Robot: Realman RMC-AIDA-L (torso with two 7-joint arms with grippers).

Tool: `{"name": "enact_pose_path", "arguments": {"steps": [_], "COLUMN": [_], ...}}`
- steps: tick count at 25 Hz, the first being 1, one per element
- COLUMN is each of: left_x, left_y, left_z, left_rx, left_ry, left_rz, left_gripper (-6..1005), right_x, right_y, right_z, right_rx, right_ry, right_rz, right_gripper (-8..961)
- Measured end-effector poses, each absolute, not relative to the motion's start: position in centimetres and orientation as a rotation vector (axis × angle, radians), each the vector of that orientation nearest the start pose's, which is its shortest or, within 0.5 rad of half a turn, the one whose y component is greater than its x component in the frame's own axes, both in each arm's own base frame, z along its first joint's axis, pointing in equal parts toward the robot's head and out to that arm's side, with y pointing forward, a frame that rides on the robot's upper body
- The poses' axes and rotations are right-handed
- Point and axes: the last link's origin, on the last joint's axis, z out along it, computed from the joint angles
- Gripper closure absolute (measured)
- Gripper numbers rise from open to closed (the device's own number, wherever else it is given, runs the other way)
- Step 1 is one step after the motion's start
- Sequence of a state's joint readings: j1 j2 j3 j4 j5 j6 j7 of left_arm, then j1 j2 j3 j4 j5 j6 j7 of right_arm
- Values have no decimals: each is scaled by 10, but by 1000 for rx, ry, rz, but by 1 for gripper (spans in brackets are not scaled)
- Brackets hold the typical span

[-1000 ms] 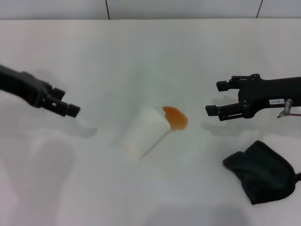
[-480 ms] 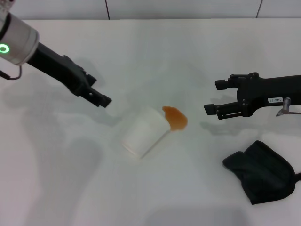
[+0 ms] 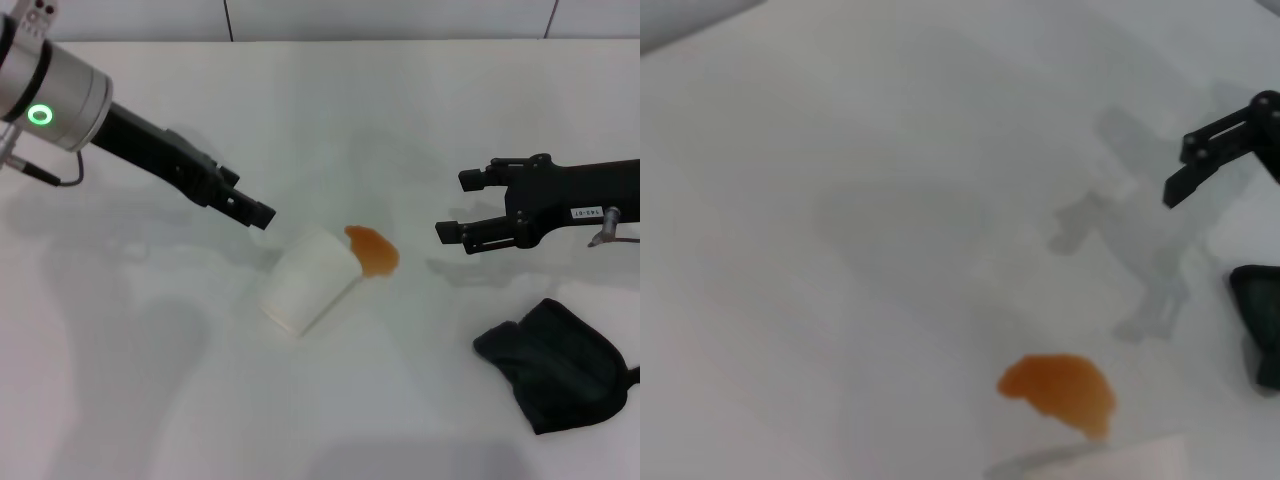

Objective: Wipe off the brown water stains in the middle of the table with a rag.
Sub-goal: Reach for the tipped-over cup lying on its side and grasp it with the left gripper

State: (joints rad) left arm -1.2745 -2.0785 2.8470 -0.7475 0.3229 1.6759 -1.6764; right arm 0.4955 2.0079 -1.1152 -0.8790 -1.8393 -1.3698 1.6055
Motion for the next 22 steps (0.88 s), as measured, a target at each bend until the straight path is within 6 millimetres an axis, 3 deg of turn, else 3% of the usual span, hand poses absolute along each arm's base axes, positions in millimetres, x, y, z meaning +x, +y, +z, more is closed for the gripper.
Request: {"name": "enact_pose_path", "arguments": {"steps": [8, 22], "left_x": [-193, -190], "left_y": [397, 391], "left_z": [17, -14], "left_rx": [-2850, -2932], "left_ry": [-1071, -1080], "left_rz": [82, 41], "left_gripper": [125, 129], "right_x": [229, 231], "right_y": [360, 359], "right_z": [9, 9], "right_rx": [-2775, -2770], "right_ry": [511, 517], "right_rz": [453, 447], "right_gripper": [79, 79]}}
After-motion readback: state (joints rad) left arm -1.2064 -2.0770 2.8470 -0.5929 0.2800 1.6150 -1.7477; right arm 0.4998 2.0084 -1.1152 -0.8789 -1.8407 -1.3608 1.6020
